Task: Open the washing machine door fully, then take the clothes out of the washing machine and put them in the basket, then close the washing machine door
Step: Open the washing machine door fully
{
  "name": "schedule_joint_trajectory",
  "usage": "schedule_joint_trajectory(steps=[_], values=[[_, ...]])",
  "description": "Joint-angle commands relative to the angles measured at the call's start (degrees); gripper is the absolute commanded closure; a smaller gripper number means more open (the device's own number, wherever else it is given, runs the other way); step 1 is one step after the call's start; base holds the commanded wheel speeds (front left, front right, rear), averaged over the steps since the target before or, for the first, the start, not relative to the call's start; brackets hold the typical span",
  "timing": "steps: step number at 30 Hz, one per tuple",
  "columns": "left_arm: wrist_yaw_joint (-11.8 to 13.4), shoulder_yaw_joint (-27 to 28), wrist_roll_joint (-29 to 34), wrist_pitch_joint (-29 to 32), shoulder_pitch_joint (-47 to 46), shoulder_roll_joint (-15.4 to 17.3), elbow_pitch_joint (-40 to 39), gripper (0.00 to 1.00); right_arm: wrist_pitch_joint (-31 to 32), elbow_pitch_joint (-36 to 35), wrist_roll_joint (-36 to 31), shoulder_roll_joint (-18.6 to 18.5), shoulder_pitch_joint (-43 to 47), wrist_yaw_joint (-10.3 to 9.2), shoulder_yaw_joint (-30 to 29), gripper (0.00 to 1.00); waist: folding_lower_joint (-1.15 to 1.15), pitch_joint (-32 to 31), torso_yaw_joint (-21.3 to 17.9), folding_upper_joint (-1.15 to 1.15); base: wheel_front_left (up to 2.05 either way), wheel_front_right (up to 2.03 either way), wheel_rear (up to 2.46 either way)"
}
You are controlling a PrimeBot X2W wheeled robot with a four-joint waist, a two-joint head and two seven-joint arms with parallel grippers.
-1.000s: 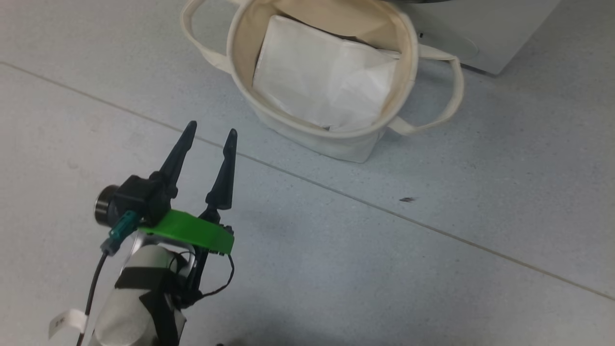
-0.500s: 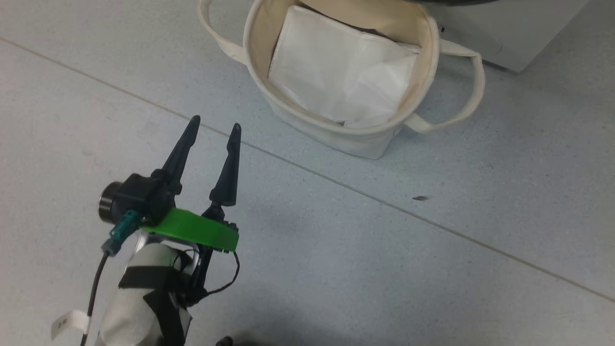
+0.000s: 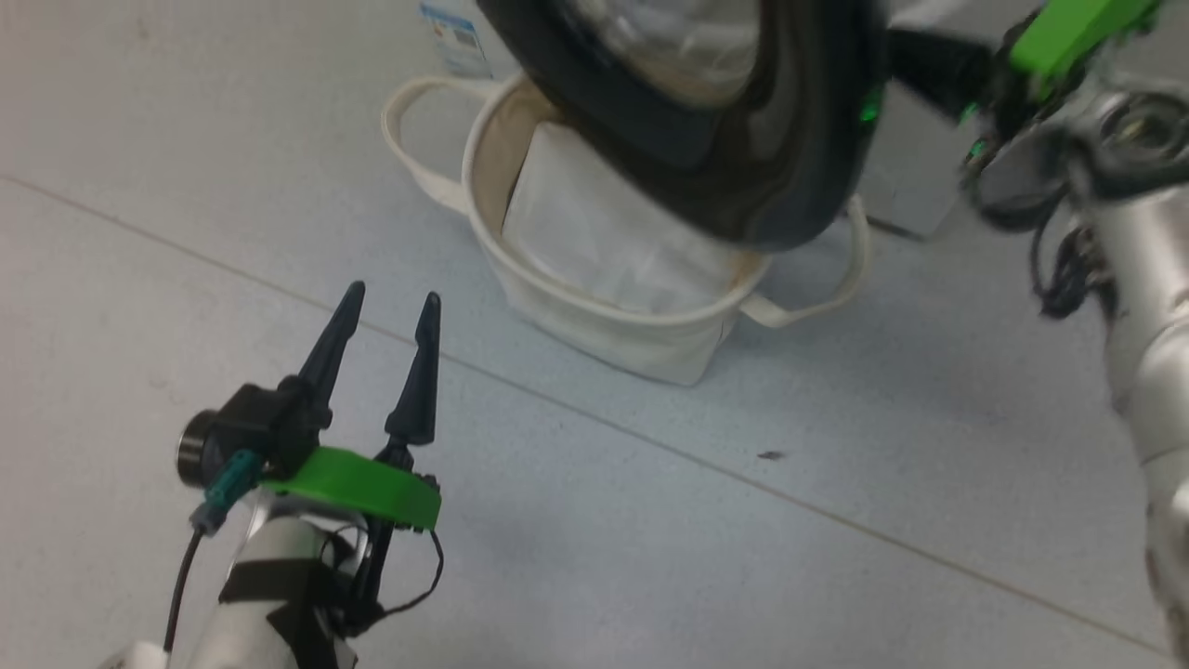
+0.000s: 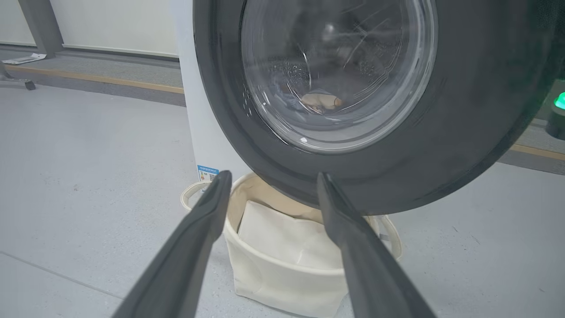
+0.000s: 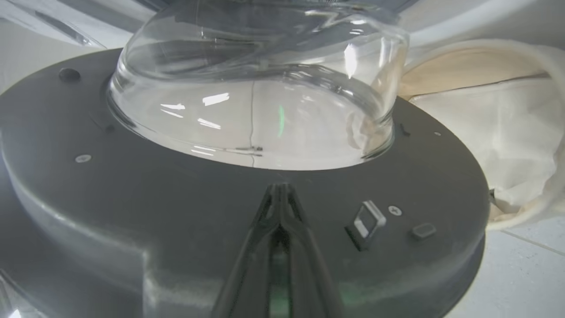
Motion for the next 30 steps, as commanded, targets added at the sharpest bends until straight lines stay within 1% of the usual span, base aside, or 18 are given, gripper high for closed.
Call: schedule_joint_trajectory(steps=[1,6,7,8,15,18,22,28,30], values=[[-0.3,2.5,0.7,-0.7,1.4,1.4,-1.2,0.0,0.7,-4.3,0.3,2.5,2.6,0.06,1.3,1.0,0.0,-4.2,-0.5,0.0,0.0,0.0,0.0],[-0.4,2.5,1.1,-0.7,3.5,1.6,-0.3,0.0,1.7,-9.0,1.1,5.4,10.3,0.06,3.4,1.0,0.0,-8.3,0.6,0.0,0.0,0.0,0.0],[-0.4,2.6,1.0,-0.7,3.9,1.6,-0.1,0.0,1.9,-9.9,1.4,6.2,11.4,0.06,3.7,1.0,0.0,-8.9,0.8,0.0,0.0,0.0,0.0],[-0.4,2.8,0.9,-0.7,4.5,1.7,0.3,0.0,1.7,-11.1,2.0,7.7,13.2,0.06,4.0,1.0,0.0,-10.0,1.3,0.0,0.0,0.0,0.0],[-0.5,2.8,0.5,-0.7,6.1,1.5,1.7,0.0,-2.0,-13.3,2.3,11.4,18.5,0.06,6.0,1.0,0.0,-13.1,4.0,0.0,0.0,0.0,0.0],[-0.5,2.7,0.5,-0.7,6.3,1.4,1.9,0.0,-3.2,-13.4,2.6,12.0,19.3,0.06,7.0,1.0,0.0,-13.4,4.9,0.0,0.0,0.0,0.0],[-0.5,2.6,0.4,-0.7,6.4,1.3,2.0,0.0,-5.7,-14.4,3.8,12.6,20.2,0.06,9.7,1.0,0.0,-13.8,6.5,0.0,0.0,0.0,0.0],[-0.5,3.1,0.3,-0.7,6.5,1.6,2.6,0.0,-11.8,-17.0,9.1,12.6,20.9,0.06,17.5,1.0,0.0,-15.1,7.4,0.0,0.0,0.0,0.0],[-0.5,3.4,0.2,-0.7,6.6,1.9,2.7,0.0,-14.9,-16.9,8.9,12.6,20.5,0.06,19.6,1.0,0.0,-15.7,7.2,0.0,0.0,0.0,0.0]])
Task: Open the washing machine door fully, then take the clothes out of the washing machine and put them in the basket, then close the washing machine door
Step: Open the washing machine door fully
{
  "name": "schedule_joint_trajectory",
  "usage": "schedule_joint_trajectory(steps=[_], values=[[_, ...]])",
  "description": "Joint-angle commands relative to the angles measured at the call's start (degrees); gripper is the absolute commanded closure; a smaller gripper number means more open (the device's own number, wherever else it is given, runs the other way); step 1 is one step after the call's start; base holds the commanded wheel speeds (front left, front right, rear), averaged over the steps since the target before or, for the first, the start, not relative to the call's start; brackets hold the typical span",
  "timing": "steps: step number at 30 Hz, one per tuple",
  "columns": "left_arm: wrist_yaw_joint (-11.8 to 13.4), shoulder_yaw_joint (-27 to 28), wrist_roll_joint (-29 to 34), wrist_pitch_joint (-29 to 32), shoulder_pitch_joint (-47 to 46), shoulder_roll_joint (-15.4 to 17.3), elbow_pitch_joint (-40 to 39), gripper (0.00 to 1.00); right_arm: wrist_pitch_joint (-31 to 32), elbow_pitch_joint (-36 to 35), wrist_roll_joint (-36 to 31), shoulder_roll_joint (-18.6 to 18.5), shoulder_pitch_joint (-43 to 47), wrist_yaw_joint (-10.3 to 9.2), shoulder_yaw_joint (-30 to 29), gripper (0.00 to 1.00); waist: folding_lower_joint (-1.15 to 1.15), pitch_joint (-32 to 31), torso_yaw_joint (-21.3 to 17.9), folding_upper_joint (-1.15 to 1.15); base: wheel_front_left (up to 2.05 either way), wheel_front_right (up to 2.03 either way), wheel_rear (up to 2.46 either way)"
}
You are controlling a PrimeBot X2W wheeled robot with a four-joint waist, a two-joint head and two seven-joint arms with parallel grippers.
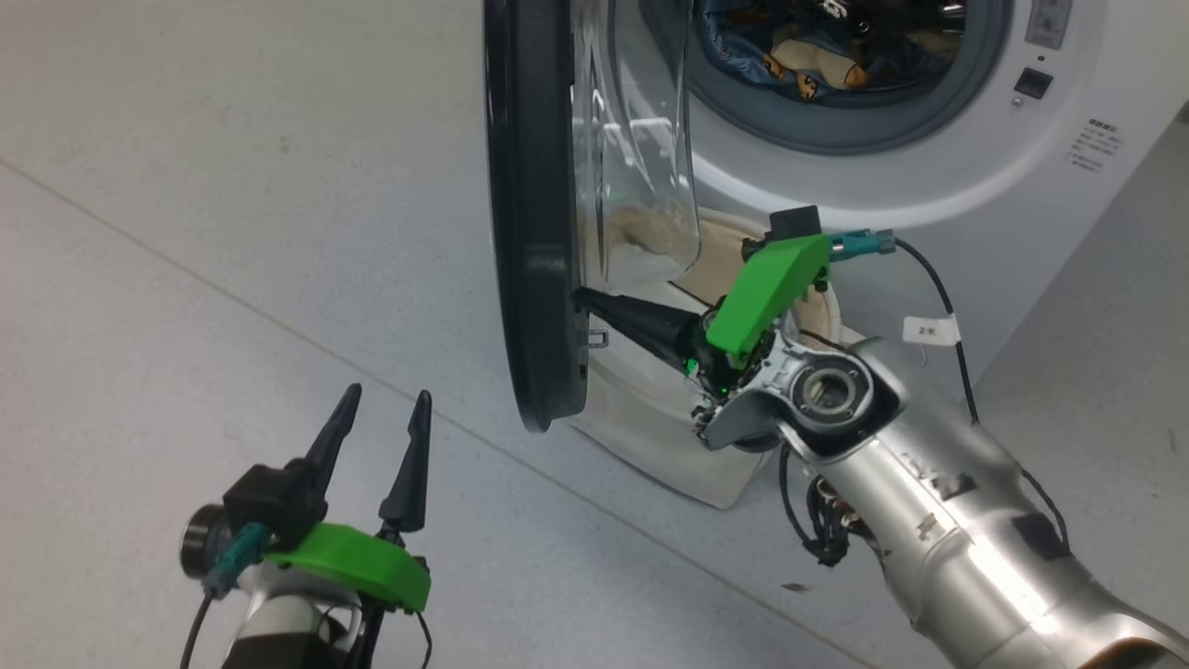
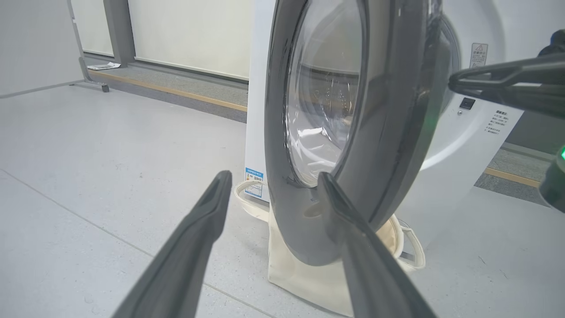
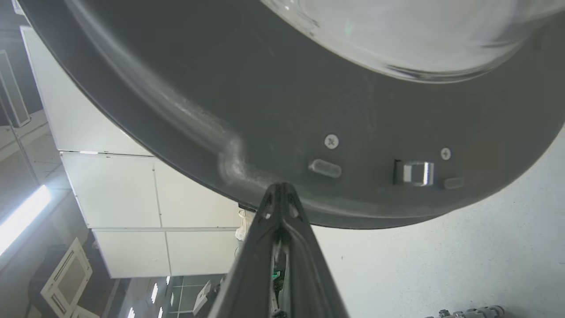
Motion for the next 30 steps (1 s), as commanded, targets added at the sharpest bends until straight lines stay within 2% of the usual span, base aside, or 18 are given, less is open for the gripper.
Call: schedule_joint_trajectory(steps=[1,2,3,4,9,14,18,22,24,27,30], values=[[-0.1,2.4,-0.2,-0.7,-0.8,1.6,-1.5,0.0,-2.6,-1.3,-0.8,1.2,-1.2,0.06,0.3,1.0,0.01,-0.4,-0.3,0.0,0.0,0.0,0.0],[-0.1,2.6,-0.2,-0.7,-0.8,2.0,-1.5,0.0,-4.4,-0.8,-0.5,1.2,-1.2,0.06,1.1,1.0,0.01,-0.6,-0.5,0.0,0.0,0.0,0.0],[-0.1,3.0,-0.3,-0.7,-0.8,2.3,-1.6,0.0,-5.2,-0.6,-0.3,1.2,-1.3,0.06,2.3,0.17,0.01,-0.9,-0.9,0.0,0.0,0.0,0.0],[0.0,3.4,-0.4,-0.7,-0.7,2.7,-1.7,0.0,-6.3,-0.4,-1.0,1.2,-1.7,0.06,3.4,0.0,0.01,-1.1,-1.4,0.0,0.0,0.0,0.0],[-0.1,5.0,-1.1,-0.7,-0.3,5.1,-0.9,0.0,-13.9,1.1,-6.7,1.2,-1.9,0.06,6.0,0.0,0.01,-3.1,-4.3,0.0,0.0,0.0,0.0],[-0.1,7.7,-2.2,-0.6,2.0,9.5,-0.1,0.0,-18.2,-3.6,-10.8,-0.9,2.1,0.06,8.4,0.0,0.01,-7.2,-9.6,0.0,0.0,0.0,0.0],[-0.1,10.9,-4.1,0.1,3.1,13.0,-2.0,0.0,-26.1,-6.7,-18.8,-5.0,2.5,0.06,11.8,0.0,0.01,-7.0,-14.6,0.0,0.0,0.0,0.0],[-0.1,13.5,-6.2,1.3,4.1,16.0,-4.0,0.0,-36.7,-7.1,-25.7,-9.0,4.1,0.06,14.0,0.0,0.01,-7.2,-18.7,0.0,0.0,0.0,0.0],[-0.1,14.4,-6.9,1.9,4.5,17.4,-4.7,0.0,-40.0,-6.8,-28.4,-10.6,5.0,0.06,14.5,0.0,0.01,-7.1,-20.6,0.0,0.0,0.0,0.0],[-0.2,15.6,-7.9,2.6,5.0,19.2,-5.6,0.0,-42.2,-6.0,-33.1,-12.2,6.4,0.06,12.1,0.0,0.01,-6.8,-23.2,0.0,0.0,0.0,0.0],[-0.2,16.5,-9.0,3.0,5.3,20.7,-6.2,0.0,-42.4,-8.1,-40.8,-12.6,9.5,0.06,2.9,0.0,0.01,-6.4,-25.5,0.0,0.0,0.0,0.0]])
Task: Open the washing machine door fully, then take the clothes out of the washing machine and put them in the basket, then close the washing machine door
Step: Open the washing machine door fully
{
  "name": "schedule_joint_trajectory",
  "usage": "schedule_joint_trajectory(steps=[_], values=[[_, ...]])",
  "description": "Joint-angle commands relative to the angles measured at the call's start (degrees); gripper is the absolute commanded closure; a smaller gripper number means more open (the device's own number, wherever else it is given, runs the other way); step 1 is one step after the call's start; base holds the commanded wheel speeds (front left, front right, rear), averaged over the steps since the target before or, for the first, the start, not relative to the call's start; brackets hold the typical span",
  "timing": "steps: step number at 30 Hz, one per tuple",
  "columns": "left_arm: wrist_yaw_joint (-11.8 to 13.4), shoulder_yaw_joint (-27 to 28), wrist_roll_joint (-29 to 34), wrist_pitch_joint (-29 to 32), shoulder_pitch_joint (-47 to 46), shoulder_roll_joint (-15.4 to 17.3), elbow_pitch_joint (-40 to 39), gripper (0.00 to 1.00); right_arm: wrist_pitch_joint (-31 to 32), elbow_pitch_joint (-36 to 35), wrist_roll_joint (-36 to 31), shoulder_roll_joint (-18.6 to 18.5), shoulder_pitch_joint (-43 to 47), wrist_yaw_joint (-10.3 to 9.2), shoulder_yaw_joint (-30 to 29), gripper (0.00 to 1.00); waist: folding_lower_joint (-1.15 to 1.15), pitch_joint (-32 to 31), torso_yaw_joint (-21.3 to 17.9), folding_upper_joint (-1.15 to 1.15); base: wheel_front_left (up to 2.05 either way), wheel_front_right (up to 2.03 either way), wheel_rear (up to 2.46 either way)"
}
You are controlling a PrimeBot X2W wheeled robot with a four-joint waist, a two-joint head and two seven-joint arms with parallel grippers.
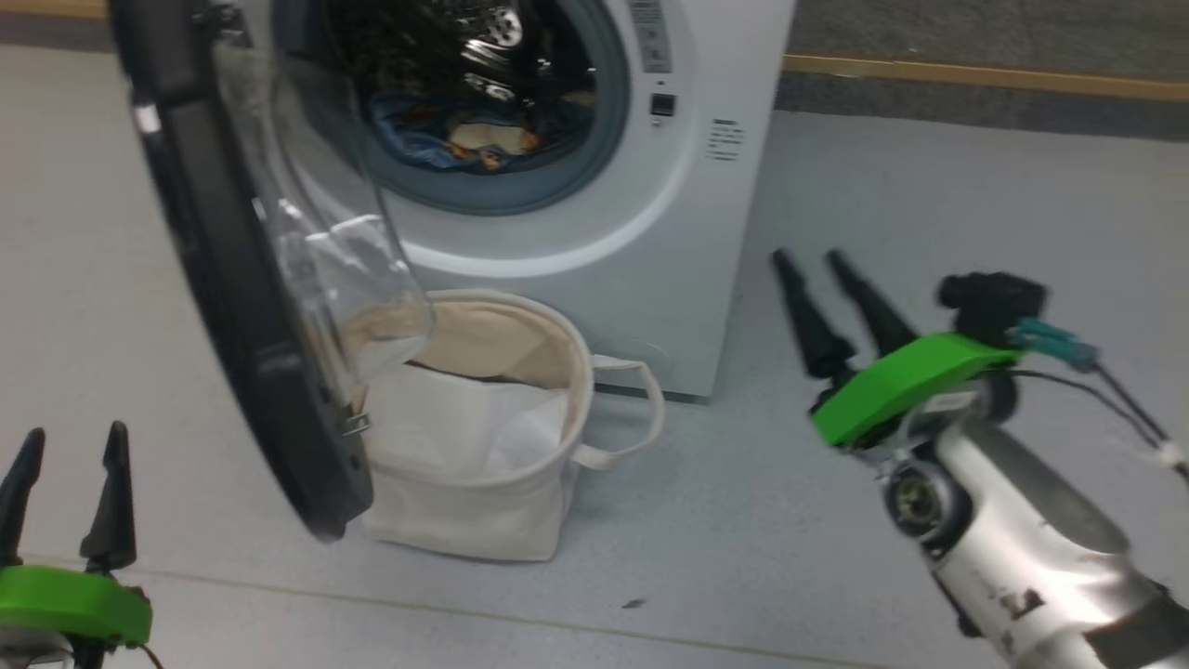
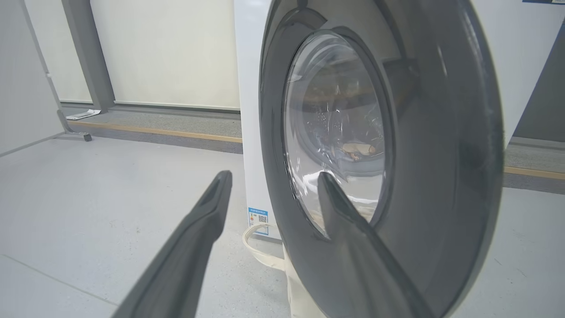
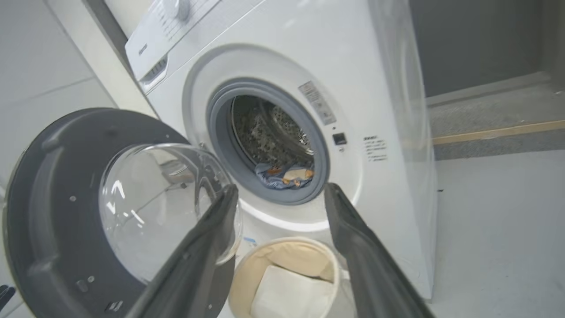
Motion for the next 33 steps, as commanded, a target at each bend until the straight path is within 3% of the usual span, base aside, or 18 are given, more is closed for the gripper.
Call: schedule_joint_trajectory(steps=[1,2,9,17,33], values=[[-0.2,3.0,-0.6,0.3,-1.6,3.4,-2.3,0.0,-0.7,-3.7,-5.3,0.0,2.3,0.05,-6.2,0.0,0.01,0.5,-3.2,0.0,0.0,0.0,0.0],[-0.2,3.0,-0.6,0.3,-1.6,3.4,-2.3,0.0,-0.7,-3.7,-5.3,0.0,2.3,0.05,-6.2,0.0,0.01,0.5,-3.2,0.0,0.0,0.0,0.0],[-0.2,3.9,-2.3,0.8,-0.1,5.2,-2.4,0.0,-0.8,-10.9,-21.6,2.3,15.0,0.05,-22.7,0.0,0.01,0.2,-7.0,0.0,0.0,0.0,0.0],[-0.3,2.6,-4.0,0.8,1.1,5.0,-2.3,0.0,-0.8,-14.1,-36.7,3.8,22.9,0.05,-29.7,0.0,0.01,-0.4,-8.3,0.0,0.0,0.0,0.0],[-0.4,-0.8,-5.5,-0.6,-0.6,5.9,0.2,0.0,-0.8,-15.2,-39.4,6.5,24.7,0.05,-33.4,0.0,0.01,0.5,-7.0,0.0,0.0,0.0,0.0]])
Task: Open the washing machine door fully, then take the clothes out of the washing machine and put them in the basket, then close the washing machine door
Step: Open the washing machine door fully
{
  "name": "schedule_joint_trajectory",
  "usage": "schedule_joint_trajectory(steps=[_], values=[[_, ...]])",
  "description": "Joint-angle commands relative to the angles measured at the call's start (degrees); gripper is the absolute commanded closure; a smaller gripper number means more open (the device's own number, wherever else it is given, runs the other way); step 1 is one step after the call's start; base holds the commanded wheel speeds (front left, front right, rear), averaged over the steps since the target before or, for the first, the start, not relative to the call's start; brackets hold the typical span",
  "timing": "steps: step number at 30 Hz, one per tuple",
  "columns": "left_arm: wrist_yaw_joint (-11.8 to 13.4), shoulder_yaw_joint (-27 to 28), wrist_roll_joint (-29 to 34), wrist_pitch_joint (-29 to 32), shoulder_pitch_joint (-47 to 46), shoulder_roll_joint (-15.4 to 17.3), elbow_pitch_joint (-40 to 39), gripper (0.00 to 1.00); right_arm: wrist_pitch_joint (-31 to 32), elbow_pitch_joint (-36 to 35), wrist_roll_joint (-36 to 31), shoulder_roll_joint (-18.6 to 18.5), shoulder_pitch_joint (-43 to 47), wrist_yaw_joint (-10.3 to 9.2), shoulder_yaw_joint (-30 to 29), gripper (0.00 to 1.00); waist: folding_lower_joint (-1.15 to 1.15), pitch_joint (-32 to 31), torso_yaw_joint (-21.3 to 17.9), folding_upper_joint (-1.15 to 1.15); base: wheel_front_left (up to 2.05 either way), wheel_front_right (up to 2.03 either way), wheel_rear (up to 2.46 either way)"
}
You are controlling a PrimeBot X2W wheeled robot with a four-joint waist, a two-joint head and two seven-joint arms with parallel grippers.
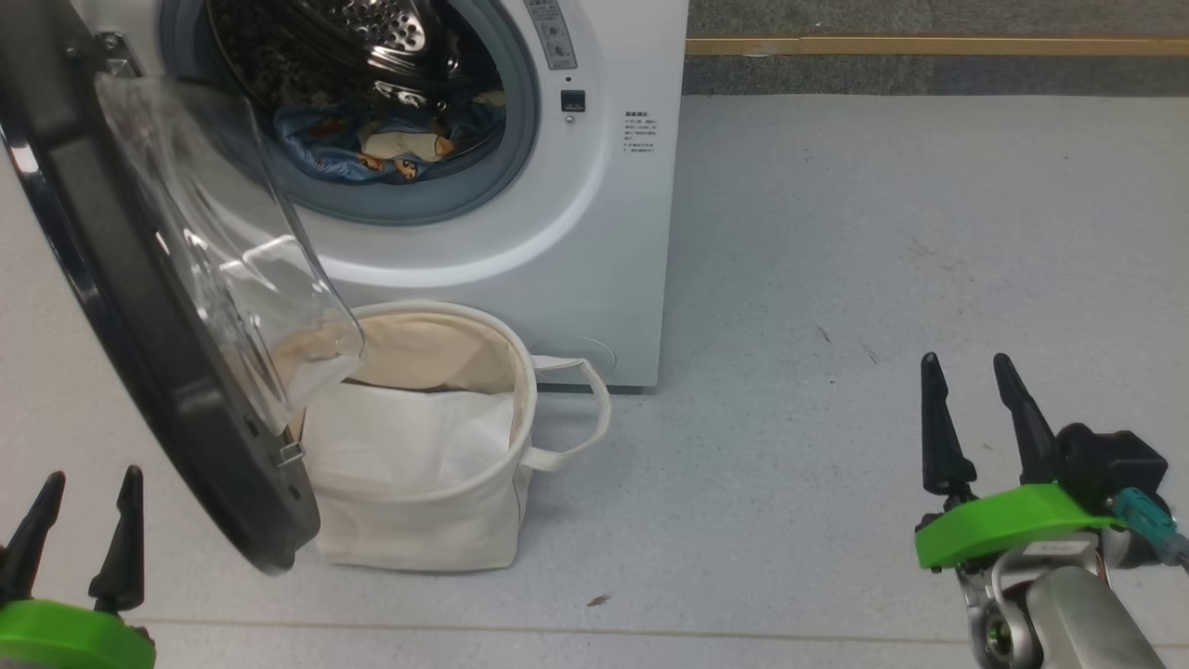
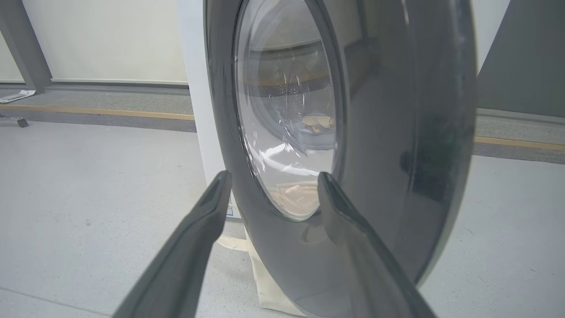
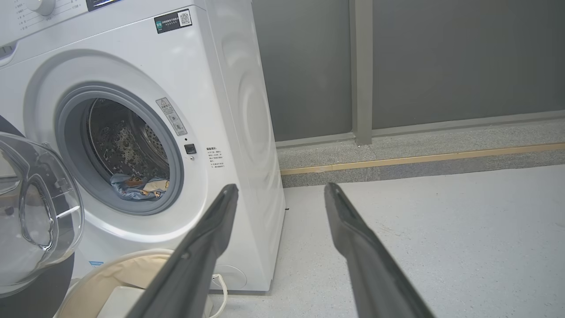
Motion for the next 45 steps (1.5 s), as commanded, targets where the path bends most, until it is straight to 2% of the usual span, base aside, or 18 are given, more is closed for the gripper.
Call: schedule_joint_trajectory(steps=[1,13,14,15,16,19,23,26,31,34,38,41,45], values=[[-0.3,2.2,-0.6,-0.9,-3.7,3.1,-1.2,0.0,-0.7,-2.2,-0.1,-0.2,-1.1,0.05,0.7,0.0,0.0,0.1,0.1,0.0,0.0,0.0,0.0],[-0.3,1.7,-2.6,-1.4,-4.0,3.6,0.4,0.0,-0.7,-1.8,-0.2,0.3,-1.0,0.05,0.7,0.0,0.0,0.2,0.6,0.0,0.0,0.0,0.0],[-0.3,1.9,-3.2,-1.4,-4.1,3.4,0.6,0.08,-0.7,-1.7,-0.2,0.3,-1.0,0.05,0.7,0.0,0.0,0.2,0.6,0.0,0.0,0.0,0.0],[-0.3,1.9,-3.9,-1.4,-4.1,3.3,0.7,0.89,-0.7,-1.6,-0.2,0.2,-1.0,0.05,0.8,0.0,0.0,0.1,0.7,0.0,0.0,0.0,0.0],[-0.3,1.8,-4.5,-1.3,-4.2,3.4,0.8,1.0,-0.7,-1.4,-0.1,0.2,-1.1,0.05,0.8,0.0,0.0,0.1,0.7,0.0,0.0,0.0,0.0],[-0.3,2.3,-6.4,-1.3,-4.5,3.9,0.9,1.0,-0.7,-1.0,0.1,0.1,-1.2,0.05,0.8,0.0,0.0,0.0,0.9,0.0,0.0,0.0,0.0],[2.1,4.4,-7.9,-0.1,-7.3,4.3,-1.4,1.0,-0.7,-0.4,0.3,-0.3,-0.9,0.05,0.4,0.0,0.0,-0.3,1.8,0.0,0.0,0.0,0.0],[4.7,4.4,-7.7,2.5,-10.6,4.7,-8.1,1.0,-0.7,0.0,0.3,-0.6,-0.5,0.05,0.2,0.0,0.0,-0.7,2.9,0.0,0.0,0.0,0.0],[10.9,2.6,-8.0,10.6,-16.2,2.7,-23.0,1.0,-0.7,-0.1,0.3,-1.1,0.2,0.05,-0.8,0.0,0.0,-1.1,4.8,0.0,0.0,0.0,0.0],[14.3,-1.2,-8.4,16.3,-19.3,-0.5,-30.2,1.0,-0.7,-0.4,0.1,-1.2,0.6,0.05,-1.5,0.0,0.0,-0.9,6.1,0.0,0.0,0.0,0.0],[17.8,-9.0,-8.6,22.5,-21.0,-6.9,-35.2,1.0,-0.7,-0.5,0.0,-1.2,1.0,0.05,-1.6,0.0,0.0,-0.7,7.4,0.0,0.0,0.0,0.0],[20.7,-13.6,-7.9,23.6,-19.9,-11.9,-34.5,1.0,-0.7,-0.5,0.0,-1.1,0.9,0.05,-1.4,0.0,0.0,-0.6,7.8,0.0,0.0,0.0,0.0],[21.7,-18.3,-6.9,21.5,-16.8,-16.6,-29.7,1.0,-0.7,-0.4,-0.1,-0.9,0.5,0.05,-1.0,0.0,0.0,-0.1,8.1,0.0,0.0,0.0,0.0]])
